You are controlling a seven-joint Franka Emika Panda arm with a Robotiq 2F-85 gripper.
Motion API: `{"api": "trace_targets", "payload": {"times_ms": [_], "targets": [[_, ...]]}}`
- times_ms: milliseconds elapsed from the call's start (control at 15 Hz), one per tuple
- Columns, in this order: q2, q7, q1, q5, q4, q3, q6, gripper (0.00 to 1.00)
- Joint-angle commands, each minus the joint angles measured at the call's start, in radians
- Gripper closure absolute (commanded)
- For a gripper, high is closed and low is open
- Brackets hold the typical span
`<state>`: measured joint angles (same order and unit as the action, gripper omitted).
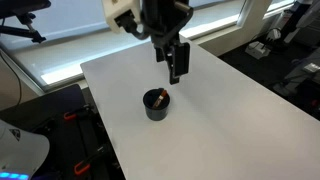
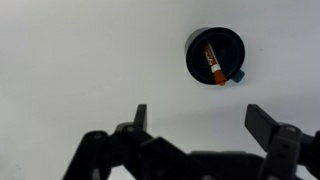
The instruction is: Remove the marker from the mug.
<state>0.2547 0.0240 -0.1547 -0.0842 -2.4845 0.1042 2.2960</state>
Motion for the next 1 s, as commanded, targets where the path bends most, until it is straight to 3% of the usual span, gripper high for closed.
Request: {"api": "trace_targets", "payload": {"times_ms": [0,333,733,933], "targets": [[0.0,0.001,0.004,-0.001,0.001,0.004,-0.002,0.0],[-0.074,-0.139,0.039,0.007,-0.002,0.007,0.019,0.0],[-0.182,-0.305,0.064,0.0,-0.009,0.002,0.139,0.02],[-0.227,-0.364,0.066,0.008,-0.011,-0.001,0.209,0.33]]}}
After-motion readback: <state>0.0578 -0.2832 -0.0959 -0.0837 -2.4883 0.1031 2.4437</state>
